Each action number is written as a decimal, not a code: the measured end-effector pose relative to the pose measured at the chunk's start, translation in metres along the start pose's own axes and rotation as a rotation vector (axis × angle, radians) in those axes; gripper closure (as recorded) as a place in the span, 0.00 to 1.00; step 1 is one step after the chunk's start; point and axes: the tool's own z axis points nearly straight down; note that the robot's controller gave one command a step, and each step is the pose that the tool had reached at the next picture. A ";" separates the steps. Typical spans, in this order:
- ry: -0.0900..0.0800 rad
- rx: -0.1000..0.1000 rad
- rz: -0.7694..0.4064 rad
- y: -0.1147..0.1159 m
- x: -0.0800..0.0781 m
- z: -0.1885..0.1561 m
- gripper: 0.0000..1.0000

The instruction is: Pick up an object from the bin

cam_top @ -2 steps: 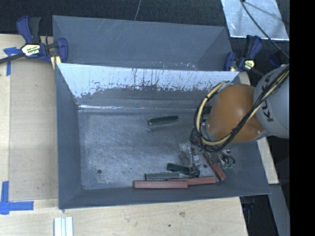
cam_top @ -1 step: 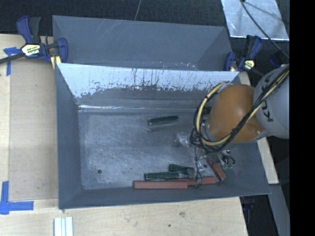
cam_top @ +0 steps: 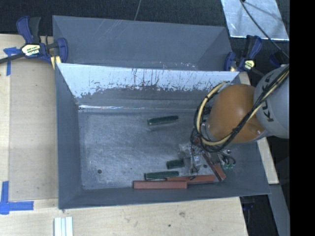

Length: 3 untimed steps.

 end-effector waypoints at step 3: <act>0.003 -0.002 0.012 0.006 0.010 -0.068 0.00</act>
Offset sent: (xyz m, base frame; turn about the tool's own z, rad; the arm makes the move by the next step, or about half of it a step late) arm 0.0078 -0.0049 0.1416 0.0060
